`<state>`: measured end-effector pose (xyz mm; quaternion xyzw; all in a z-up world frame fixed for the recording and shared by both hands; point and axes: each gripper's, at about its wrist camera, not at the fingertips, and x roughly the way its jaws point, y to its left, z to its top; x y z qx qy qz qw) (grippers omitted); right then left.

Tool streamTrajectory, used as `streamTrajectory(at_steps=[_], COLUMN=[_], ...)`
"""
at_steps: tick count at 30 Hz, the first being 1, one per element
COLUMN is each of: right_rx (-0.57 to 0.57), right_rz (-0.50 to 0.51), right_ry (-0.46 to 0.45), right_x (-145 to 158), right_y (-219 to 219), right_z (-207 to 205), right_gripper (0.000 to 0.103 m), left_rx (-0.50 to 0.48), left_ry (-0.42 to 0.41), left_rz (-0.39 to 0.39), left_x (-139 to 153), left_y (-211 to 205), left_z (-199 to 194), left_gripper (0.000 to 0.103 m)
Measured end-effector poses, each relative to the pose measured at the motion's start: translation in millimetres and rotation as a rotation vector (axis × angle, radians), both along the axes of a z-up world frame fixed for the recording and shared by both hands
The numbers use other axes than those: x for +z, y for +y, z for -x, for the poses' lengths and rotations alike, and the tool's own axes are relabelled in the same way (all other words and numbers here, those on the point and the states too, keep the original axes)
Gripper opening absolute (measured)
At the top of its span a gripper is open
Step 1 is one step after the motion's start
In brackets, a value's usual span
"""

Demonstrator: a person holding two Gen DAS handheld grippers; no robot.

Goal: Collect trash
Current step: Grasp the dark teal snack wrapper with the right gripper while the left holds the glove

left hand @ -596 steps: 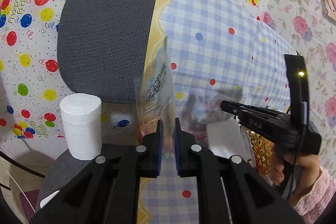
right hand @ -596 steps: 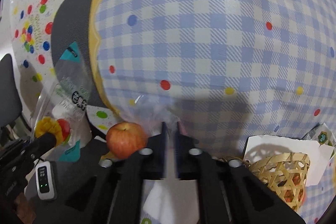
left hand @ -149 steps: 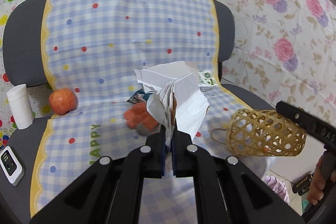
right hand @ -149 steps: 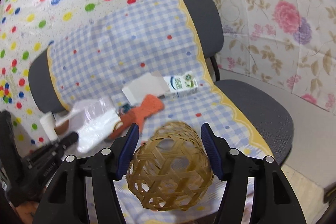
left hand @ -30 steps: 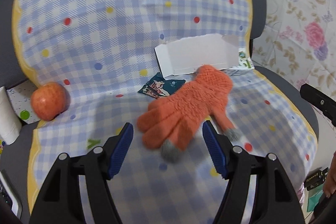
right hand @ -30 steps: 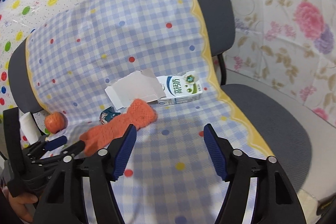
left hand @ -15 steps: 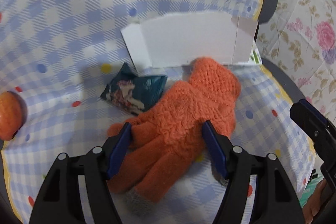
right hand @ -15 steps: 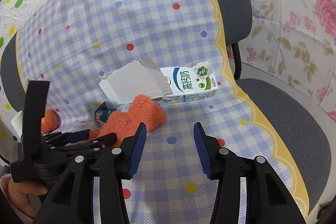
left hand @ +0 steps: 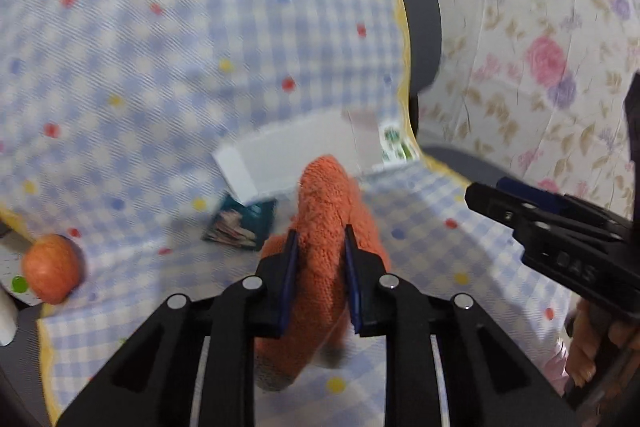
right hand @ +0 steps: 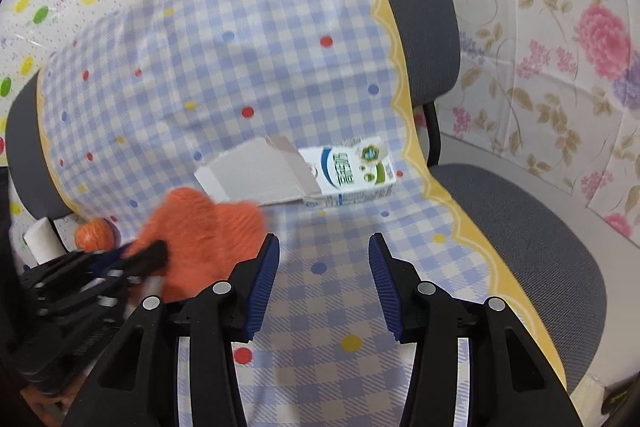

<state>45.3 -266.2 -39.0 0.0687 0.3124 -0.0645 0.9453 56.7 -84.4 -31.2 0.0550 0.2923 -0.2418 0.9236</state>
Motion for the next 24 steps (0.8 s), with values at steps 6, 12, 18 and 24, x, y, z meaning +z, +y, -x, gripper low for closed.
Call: streamTrajectory(at_steps=[6,12,18,24], right_rx=[0.058,0.169,0.204,0.22], right_rz=[-0.001,-0.016,-0.032,-0.025], right_ry=[0.011,0.096,0.157,0.215], right_x=[2,-15,-33,-52], right_y=[18,52,75,90], right_z=[-10,-41,-81,-123], right_gripper=[0.049,0.049,0.049,0.05], left_rx=[0.146,0.281,0.322,0.301], left_ry=[-0.108,-0.142,-0.047,-0.014], left_rz=[0.072,0.091,0.144,0.114], left_x=[35,27,-10,-23], left_y=[55,100,122,121], left_z=[11,-3,-35,-42], left_gripper=[0.019,0.019,0.019,0.02])
